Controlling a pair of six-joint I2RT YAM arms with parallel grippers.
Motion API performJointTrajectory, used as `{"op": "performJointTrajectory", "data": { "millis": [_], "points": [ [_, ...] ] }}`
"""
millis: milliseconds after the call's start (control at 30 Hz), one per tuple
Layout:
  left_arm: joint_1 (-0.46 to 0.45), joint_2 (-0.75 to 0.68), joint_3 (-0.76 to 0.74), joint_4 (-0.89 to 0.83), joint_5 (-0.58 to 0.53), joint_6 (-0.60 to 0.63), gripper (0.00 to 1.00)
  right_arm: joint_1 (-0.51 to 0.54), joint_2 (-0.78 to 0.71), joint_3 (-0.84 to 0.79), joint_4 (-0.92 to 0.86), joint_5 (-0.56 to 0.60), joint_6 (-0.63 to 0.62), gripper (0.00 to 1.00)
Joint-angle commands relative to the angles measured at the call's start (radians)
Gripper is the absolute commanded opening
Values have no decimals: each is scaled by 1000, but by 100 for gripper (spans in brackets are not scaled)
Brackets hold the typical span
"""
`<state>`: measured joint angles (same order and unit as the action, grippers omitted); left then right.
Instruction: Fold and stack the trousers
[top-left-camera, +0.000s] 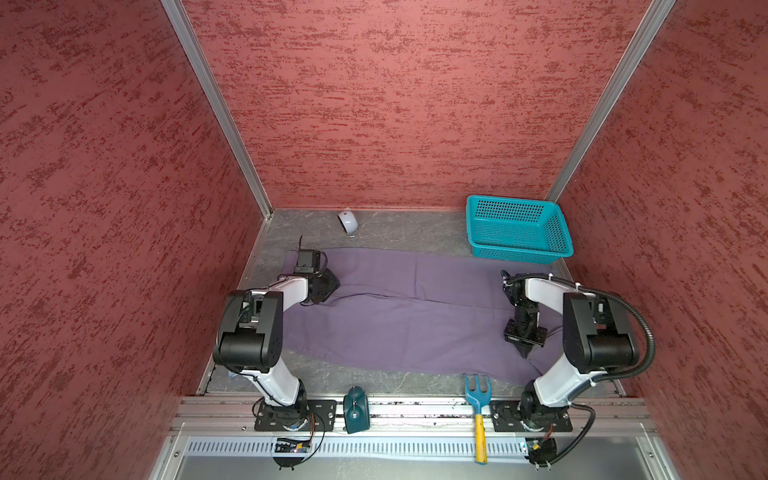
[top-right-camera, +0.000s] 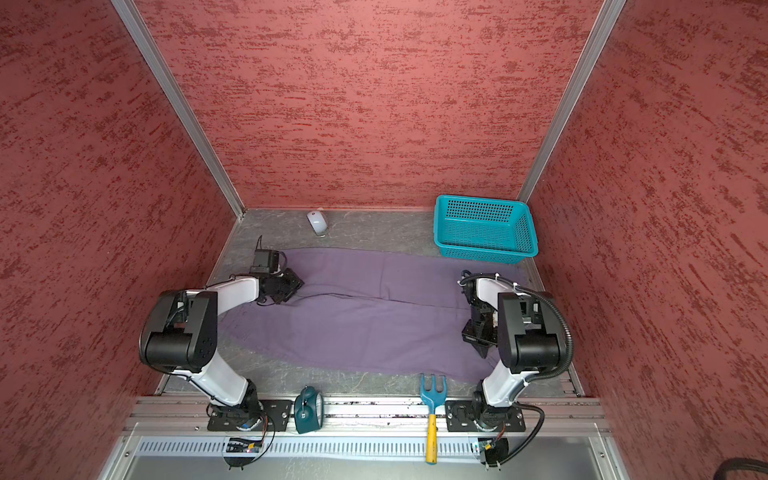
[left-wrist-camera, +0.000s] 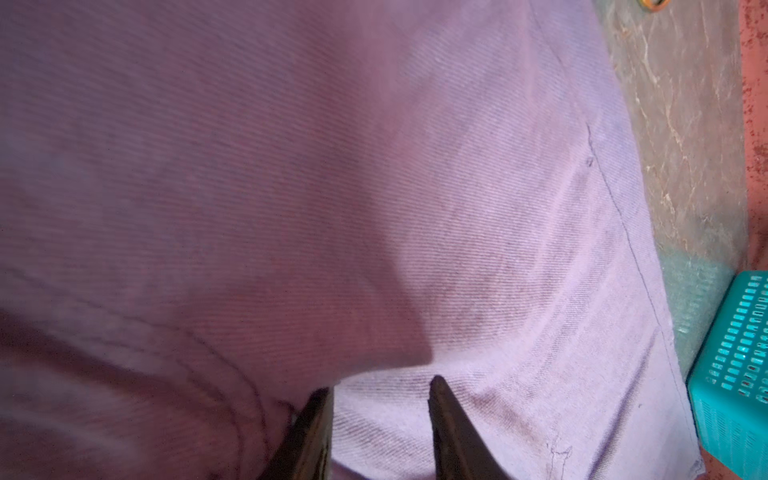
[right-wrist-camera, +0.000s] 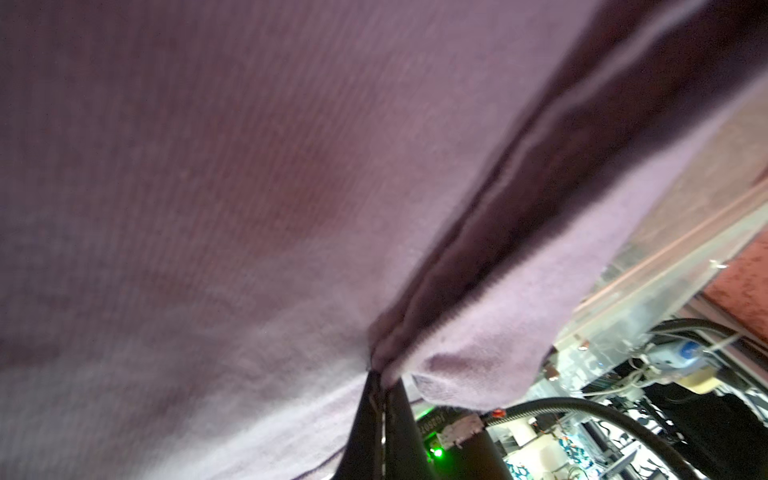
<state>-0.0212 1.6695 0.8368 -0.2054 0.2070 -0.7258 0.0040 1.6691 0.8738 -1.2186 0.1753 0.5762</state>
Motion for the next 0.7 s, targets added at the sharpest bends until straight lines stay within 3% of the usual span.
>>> {"op": "performJointTrajectory", "data": {
  "millis": [0, 100, 200, 367, 533, 667],
  "points": [
    [31, 21, -18, -92, -73, 10, 31, 0, -34, 75, -93, 118, 9, 0],
    [69, 14, -18, -130, -79, 1, 10, -9, -50, 161, -153, 182, 12, 0],
    [102, -6, -57, -99, -38, -15, 1, -28, -47, 242, -227, 253, 24, 0],
    [111, -17, -53, -109, -36, -15, 0, -73, -68, 350, -296, 302, 25, 0],
    [132, -24, -49, -106, -14, -21, 0, -198, -111, 385, -322, 297, -29, 0],
    [139, -26, -53, -102, -5, -24, 0, -274, -113, 342, -333, 267, -46, 21]
  ]
}}
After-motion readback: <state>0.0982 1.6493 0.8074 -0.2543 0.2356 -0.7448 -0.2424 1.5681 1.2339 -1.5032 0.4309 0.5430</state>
